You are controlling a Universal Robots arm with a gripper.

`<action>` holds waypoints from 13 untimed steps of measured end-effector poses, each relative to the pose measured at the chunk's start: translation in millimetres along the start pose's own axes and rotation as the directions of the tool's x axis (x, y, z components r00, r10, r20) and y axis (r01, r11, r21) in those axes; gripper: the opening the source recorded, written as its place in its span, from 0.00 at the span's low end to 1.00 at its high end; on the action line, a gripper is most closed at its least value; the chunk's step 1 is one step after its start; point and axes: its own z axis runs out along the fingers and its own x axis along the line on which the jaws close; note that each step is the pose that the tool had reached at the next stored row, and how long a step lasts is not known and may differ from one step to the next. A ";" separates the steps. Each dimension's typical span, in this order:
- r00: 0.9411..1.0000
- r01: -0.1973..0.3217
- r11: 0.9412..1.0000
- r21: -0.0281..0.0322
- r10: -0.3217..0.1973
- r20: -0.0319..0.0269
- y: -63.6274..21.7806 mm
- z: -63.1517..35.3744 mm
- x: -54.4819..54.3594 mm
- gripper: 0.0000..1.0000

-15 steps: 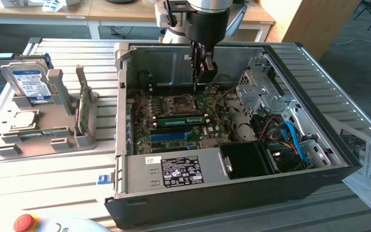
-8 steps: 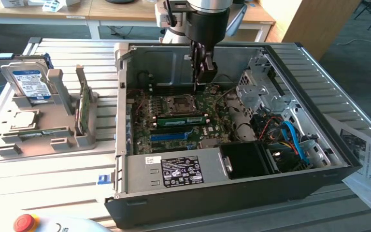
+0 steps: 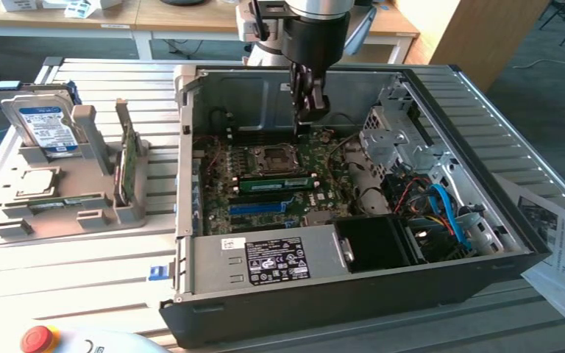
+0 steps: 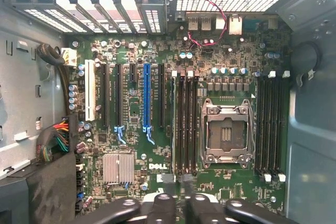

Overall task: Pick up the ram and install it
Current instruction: 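Press down the ram until it locks into place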

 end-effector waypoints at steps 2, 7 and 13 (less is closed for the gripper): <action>1.000 0.000 1.000 0.000 0.000 0.000 0.0 0.0 0.0 0.17; 1.000 0.000 1.000 0.000 0.000 0.000 0.0 0.0 0.0 0.10; 1.000 0.000 1.000 0.000 0.000 0.000 0.0 0.0 0.0 0.10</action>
